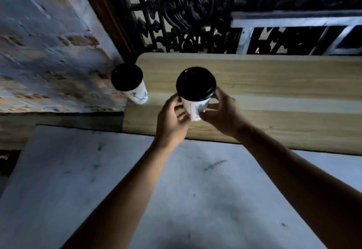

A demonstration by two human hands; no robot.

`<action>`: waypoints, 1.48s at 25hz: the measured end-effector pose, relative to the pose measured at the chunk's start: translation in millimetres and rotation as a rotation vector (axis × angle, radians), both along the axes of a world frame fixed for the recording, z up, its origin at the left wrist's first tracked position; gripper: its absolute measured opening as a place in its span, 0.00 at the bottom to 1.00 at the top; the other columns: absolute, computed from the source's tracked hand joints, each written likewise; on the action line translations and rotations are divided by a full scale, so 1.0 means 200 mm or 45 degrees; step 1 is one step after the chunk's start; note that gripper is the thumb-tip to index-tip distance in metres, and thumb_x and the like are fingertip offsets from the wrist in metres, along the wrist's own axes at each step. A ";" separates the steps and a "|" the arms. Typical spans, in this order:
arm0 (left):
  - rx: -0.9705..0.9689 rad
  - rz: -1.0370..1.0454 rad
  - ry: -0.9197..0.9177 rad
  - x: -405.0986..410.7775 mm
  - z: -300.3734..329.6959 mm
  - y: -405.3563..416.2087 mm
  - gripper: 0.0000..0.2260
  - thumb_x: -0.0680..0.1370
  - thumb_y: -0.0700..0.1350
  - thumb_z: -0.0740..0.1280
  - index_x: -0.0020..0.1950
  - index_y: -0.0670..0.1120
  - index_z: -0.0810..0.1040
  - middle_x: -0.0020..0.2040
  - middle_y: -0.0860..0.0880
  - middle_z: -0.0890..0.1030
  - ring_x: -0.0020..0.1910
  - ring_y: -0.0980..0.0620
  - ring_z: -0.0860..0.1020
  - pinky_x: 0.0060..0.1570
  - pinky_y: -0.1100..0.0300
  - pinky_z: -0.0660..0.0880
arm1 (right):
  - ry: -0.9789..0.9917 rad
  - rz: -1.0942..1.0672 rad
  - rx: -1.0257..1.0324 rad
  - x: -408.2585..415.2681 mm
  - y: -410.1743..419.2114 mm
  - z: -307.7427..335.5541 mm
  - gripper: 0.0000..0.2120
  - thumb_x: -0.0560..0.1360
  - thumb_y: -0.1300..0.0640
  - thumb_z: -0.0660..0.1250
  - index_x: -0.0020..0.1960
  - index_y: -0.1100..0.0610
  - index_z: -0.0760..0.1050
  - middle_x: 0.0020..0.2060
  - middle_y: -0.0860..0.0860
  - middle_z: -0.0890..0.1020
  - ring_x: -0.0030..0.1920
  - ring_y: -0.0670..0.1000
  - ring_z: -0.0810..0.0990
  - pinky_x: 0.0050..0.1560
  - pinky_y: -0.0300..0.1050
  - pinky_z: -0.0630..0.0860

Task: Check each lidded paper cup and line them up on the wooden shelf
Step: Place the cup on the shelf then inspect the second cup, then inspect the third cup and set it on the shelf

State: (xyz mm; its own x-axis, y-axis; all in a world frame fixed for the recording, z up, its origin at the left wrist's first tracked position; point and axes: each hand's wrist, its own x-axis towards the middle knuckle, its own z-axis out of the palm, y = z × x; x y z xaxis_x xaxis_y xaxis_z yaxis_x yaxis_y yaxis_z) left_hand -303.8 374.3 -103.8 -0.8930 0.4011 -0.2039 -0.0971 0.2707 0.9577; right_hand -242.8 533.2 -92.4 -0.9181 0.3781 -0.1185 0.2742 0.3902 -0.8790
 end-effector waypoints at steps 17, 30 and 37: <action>-0.060 0.054 0.106 -0.26 -0.44 0.17 0.20 0.77 0.27 0.70 0.68 0.34 0.76 0.62 0.36 0.83 0.61 0.44 0.83 0.65 0.50 0.79 | -0.085 -0.151 0.221 -0.23 0.02 -0.35 0.24 0.75 0.66 0.68 0.71 0.60 0.72 0.61 0.56 0.85 0.59 0.53 0.84 0.48 0.36 0.77; -0.146 0.021 0.117 0.43 -0.07 -0.14 0.26 0.79 0.29 0.65 0.76 0.38 0.66 0.71 0.37 0.75 0.71 0.46 0.74 0.66 0.60 0.74 | -0.505 0.031 0.315 0.41 0.08 0.11 0.28 0.77 0.55 0.69 0.77 0.54 0.71 0.74 0.56 0.75 0.73 0.56 0.73 0.59 0.37 0.64; -0.457 -0.385 0.440 1.49 0.18 -0.29 0.22 0.72 0.27 0.59 0.55 0.45 0.85 0.52 0.50 0.86 0.52 0.56 0.82 0.55 0.75 0.71 | -0.267 -0.110 0.311 1.55 0.11 0.62 0.16 0.76 0.56 0.71 0.64 0.54 0.82 0.59 0.56 0.84 0.59 0.58 0.83 0.60 0.54 0.79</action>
State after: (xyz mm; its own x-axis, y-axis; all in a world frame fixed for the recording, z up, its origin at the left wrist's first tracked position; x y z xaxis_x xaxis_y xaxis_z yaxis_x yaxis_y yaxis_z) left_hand -6.5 315.9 -68.3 -0.7884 0.6083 -0.0914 0.3371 0.5515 0.7630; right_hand 66.7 554.2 30.8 -0.8465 0.4943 -0.1980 0.4808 0.5499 -0.6829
